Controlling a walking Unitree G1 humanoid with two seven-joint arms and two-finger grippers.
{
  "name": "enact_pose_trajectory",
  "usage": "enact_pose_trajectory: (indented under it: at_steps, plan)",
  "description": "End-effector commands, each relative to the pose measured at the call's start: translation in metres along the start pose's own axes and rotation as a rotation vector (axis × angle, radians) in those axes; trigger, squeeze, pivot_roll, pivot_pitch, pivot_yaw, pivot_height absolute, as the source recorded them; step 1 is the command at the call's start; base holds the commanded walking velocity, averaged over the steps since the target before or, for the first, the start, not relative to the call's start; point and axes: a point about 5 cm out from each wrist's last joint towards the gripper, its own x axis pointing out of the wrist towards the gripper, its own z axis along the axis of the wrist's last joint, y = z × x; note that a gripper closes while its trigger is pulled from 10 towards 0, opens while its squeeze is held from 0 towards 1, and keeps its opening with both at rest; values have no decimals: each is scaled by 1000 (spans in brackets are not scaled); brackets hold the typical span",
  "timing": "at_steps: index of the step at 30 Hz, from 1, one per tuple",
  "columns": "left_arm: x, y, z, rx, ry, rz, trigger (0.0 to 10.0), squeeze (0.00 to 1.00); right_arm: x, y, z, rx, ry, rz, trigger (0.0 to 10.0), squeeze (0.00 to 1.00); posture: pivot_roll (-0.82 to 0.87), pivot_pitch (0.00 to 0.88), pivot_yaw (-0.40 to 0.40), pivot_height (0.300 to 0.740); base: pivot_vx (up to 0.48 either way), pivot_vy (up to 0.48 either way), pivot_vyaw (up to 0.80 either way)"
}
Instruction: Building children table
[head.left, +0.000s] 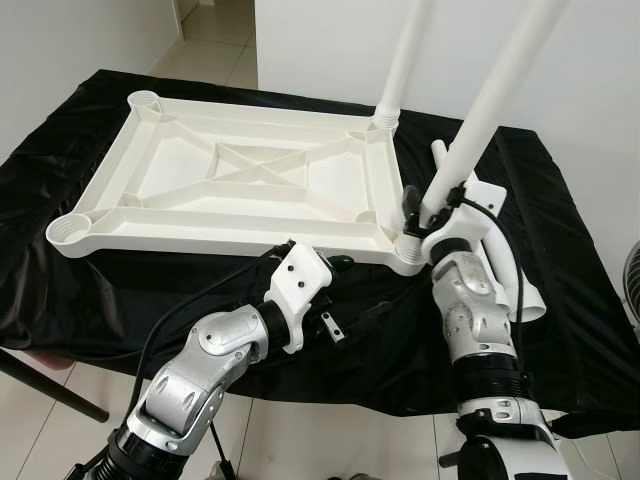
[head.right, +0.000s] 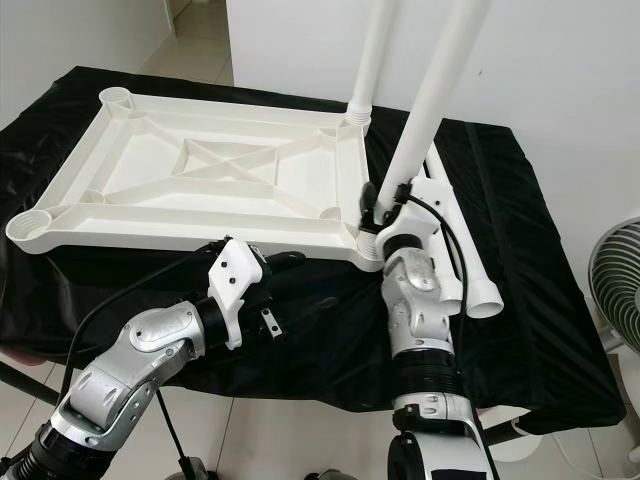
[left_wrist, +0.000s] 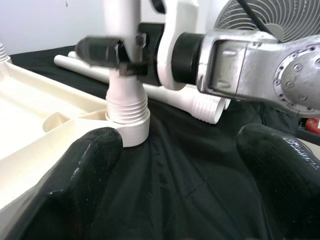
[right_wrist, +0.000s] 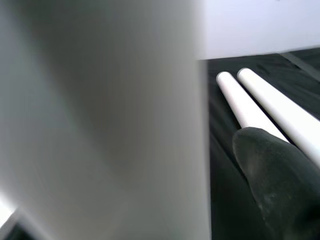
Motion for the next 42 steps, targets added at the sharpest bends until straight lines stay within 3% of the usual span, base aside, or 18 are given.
enact_pose_trajectory:
  at_steps: [1,2,6,9,11,16,20,21,23,24,26,27,30,42]
  plan:
    - [0,0,2,3,-4,-21,10000,0,-1,0,-10,-32,58,33,10000,0,136,103,-51,740,0,0,0]
    - [0,0,3,4,-3,-22,10000,0,-2,-5,-13,-100,94,131,10000,0,135,103,-49,740,0,0,0]
    - [0,0,3,4,-2,-23,10000,0,-2,-9,-12,-138,107,201,10000,0,133,103,-47,740,0,0,0]
    - [0,-1,1,-3,5,-30,10000,0,-4,-21,-10,-212,131,329,10000,0,131,103,-45,740,0,0,0]
    - [0,-1,1,-3,5,-30,10000,0,-4,-21,-10,-212,131,329,10000,0,131,103,-45,740,0,0,0]
    - [0,-3,-3,-9,26,-47,10000,0,0,-39,-1,-270,124,401,10000,0,131,99,-46,740,0,0,0]
    - [1,-3,-3,-8,30,-45,10000,0,1,-41,0,-292,129,446,10000,0,131,98,-45,740,0,0,0]
    - [2,-3,-3,-7,33,-45,10000,0,2,-40,0,-305,139,504,6353,0,132,97,-45,740,0,0,0]
    - [2,-3,-3,-7,33,-45,10000,0,2,-40,0,-305,139,504,6353,0,132,97,-45,740,0,0,0]
    - [1,-3,-3,-5,34,-45,10000,0,3,-39,-2,-297,156,545,2510,0,137,93,-45,740,0,0,0]
    - [1,-3,-3,-5,33,-45,10000,0,3,-39,-2,-296,159,555,2510,0,138,92,-46,740,0,0,0]
    - [1,-3,-3,-4,33,-45,10000,0,3,-39,-3,-300,160,567,0,0,138,92,-46,740,0,0,0]
    - [1,-3,-3,-4,34,-43,10000,0,2,-35,-9,-279,194,629,0,0,143,89,-51,740,0,0,0]
    - [1,-4,-3,-4,34,-44,10000,0,2,-37,-13,-261,209,631,0,0,145,88,-55,740,0,0,0]
